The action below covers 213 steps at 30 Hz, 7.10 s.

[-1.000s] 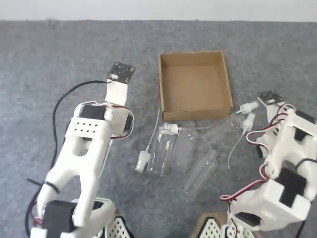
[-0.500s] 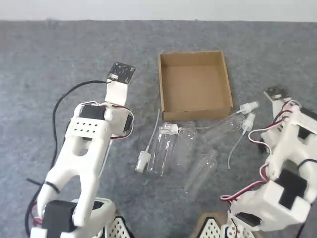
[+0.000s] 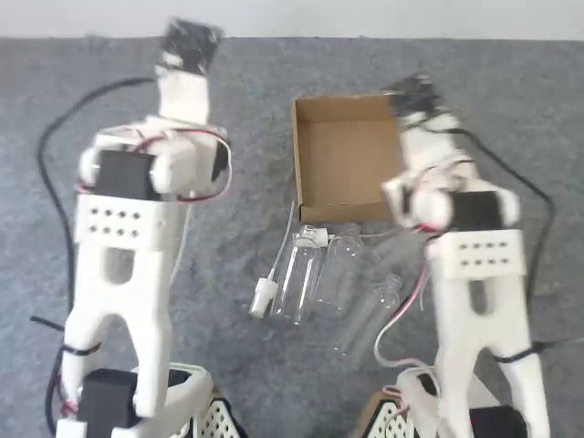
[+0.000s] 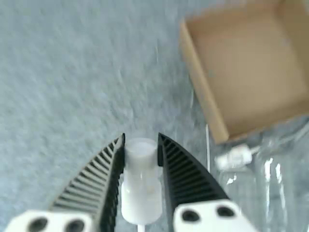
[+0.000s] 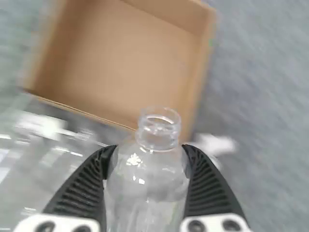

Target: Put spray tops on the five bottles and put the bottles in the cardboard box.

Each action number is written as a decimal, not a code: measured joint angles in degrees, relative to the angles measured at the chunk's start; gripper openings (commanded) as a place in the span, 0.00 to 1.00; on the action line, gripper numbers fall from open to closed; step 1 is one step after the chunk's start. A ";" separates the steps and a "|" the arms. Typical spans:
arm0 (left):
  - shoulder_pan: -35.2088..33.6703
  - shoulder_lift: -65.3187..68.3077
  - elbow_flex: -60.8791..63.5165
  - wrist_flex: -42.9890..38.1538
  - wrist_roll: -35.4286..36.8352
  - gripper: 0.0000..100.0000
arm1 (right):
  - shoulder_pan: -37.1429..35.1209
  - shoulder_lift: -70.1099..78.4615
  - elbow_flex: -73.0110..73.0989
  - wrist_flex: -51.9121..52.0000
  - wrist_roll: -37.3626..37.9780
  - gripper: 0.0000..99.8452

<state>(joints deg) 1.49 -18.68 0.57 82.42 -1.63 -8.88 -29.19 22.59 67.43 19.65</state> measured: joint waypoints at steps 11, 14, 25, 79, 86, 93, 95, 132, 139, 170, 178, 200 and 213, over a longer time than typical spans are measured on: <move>-0.26 -8.09 -14.86 4.66 5.98 0.01 | -25.76 -0.70 8.79 -15.30 -10.11 0.01; -1.41 -13.45 -13.45 2.02 8.00 0.01 | -28.92 -0.70 12.13 -20.84 -10.29 0.01; -5.54 -31.30 8.26 -17.32 15.12 0.01 | -34.81 -1.23 17.32 -29.45 -10.29 0.01; 9.67 -33.85 34.81 -21.45 14.95 0.13 | -36.13 -15.12 35.43 -47.38 -21.71 0.01; 8.97 -33.85 33.67 -21.45 14.95 0.13 | -36.04 -15.21 35.69 -47.38 -21.71 0.01; 4.13 -33.85 30.07 -24.35 14.68 0.13 | -36.04 -15.21 35.69 -47.38 -21.71 0.01; 3.87 -33.85 30.07 -24.53 13.36 0.13 | -36.04 -15.21 35.69 -47.38 -21.71 0.01; 1.23 -28.13 21.71 -17.41 6.42 0.18 | -33.41 -15.30 35.69 -48.18 -21.71 0.01; 1.23 -38.86 30.95 -17.85 6.42 0.18 | -25.32 -15.30 33.85 -51.78 -21.71 0.01; 12.13 -65.05 72.26 -37.19 4.04 0.22 | -27.69 0.26 -2.46 -21.80 -21.71 0.01; 12.13 -64.26 72.26 -37.19 3.78 0.22 | -27.69 -3.87 -0.97 -21.01 -21.71 0.01; 7.03 -64.09 76.22 -41.67 3.78 0.01 | -12.75 28.84 -1.85 -57.49 -17.41 0.01; 6.07 -64.09 76.22 -41.85 3.78 0.01 | -10.46 52.31 -20.84 -58.37 -17.41 0.01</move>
<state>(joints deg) 7.56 -82.77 76.79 40.57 2.15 -19.34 23.12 1.76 9.05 2.24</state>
